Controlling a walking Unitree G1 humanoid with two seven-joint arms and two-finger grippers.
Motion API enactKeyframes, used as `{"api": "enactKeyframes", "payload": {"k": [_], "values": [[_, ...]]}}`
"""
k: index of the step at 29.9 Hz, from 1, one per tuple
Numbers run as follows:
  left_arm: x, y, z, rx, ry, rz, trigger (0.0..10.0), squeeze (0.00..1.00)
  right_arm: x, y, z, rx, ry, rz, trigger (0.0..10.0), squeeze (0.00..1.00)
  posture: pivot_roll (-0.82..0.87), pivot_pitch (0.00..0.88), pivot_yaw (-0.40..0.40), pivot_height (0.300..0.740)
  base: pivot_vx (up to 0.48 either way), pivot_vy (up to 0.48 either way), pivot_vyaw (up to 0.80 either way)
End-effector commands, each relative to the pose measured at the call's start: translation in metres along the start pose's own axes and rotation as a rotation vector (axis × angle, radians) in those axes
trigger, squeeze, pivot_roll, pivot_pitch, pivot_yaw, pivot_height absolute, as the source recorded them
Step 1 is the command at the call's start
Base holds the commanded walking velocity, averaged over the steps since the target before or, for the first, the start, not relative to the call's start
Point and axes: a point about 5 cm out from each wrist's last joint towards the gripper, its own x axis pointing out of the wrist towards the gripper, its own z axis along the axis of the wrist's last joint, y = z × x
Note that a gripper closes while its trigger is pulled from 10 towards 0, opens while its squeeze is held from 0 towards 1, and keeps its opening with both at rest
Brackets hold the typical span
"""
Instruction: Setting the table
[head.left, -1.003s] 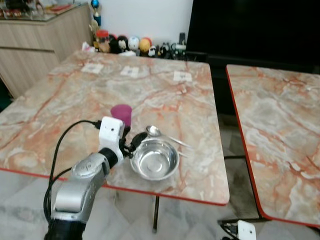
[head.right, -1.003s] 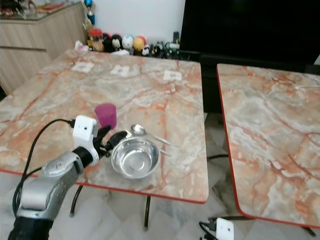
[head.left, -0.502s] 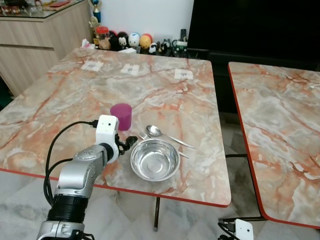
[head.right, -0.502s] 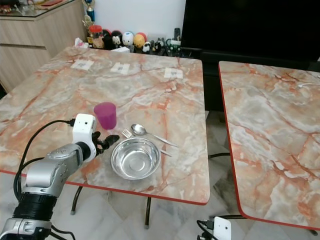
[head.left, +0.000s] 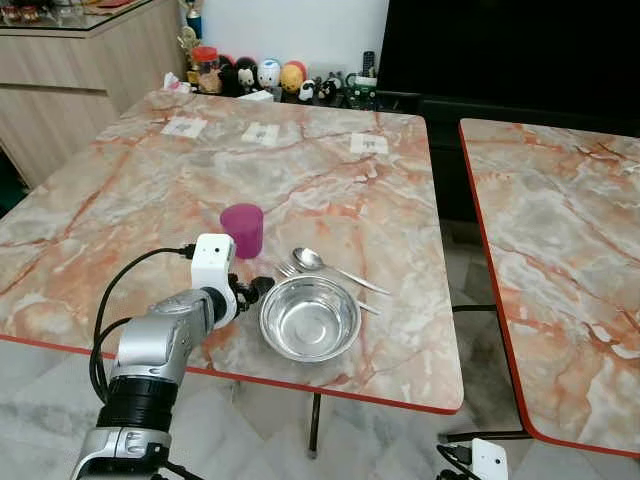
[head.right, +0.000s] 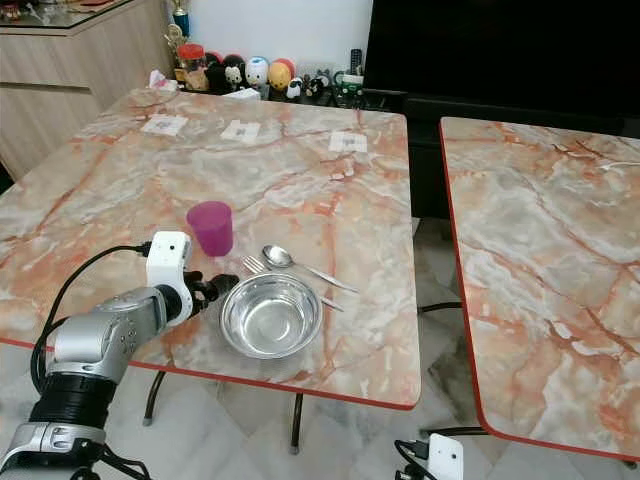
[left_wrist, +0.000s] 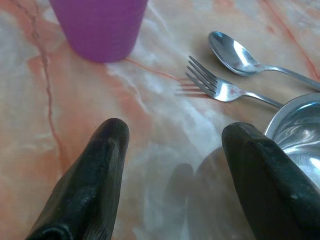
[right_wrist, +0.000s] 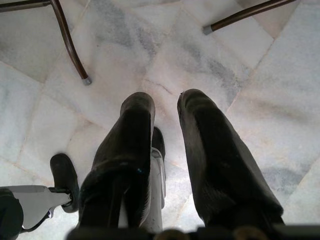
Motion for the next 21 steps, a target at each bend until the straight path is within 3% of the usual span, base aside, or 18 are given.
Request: {"api": "enactKeyframes", "payload": {"k": [1,6,8,14,18,21], "values": [[-0.001,-0.003,0.001,0.002,-0.01,-0.017,10.0,0.0,0.0,-0.003,0.001,0.011,-0.004,-0.011,10.0,0.0,0.14,0.0,-0.047,0.74,0.0,0.0,0.0],[-0.009,0.001,0.019,-0.05,-0.169,-0.007,10.0,0.0,0.0,-0.003,0.001,0.012,-0.005,-0.014,10.0,0.0,0.14,0.0,-0.047,0.74,0.0,0.0,0.0],[-0.011,0.002,0.02,-0.058,-0.18,-0.009,10.0,0.0,0.0,-0.003,0.001,0.012,-0.005,-0.014,10.0,0.0,0.14,0.0,-0.047,0.74,0.0,0.0,0.0],[-0.021,0.004,0.014,-0.023,-0.155,-0.068,10.0,0.0,0.0,-0.003,0.002,0.007,-0.005,-0.011,10.0,0.0,0.15,0.008,-0.055,0.74,0.0,0.0,0.0],[-0.027,0.003,0.002,0.029,-0.067,-0.147,10.0,0.0,0.0,-0.003,0.003,0.003,-0.006,-0.009,10.0,0.0,0.15,0.008,-0.056,0.74,0.0,0.0,0.0],[-0.031,0.002,-0.001,0.045,-0.055,-0.19,10.0,0.0,0.0,-0.003,0.003,0.003,-0.006,-0.008,10.0,0.0,0.15,0.008,-0.056,0.74,0.0,0.0,0.0]]}}
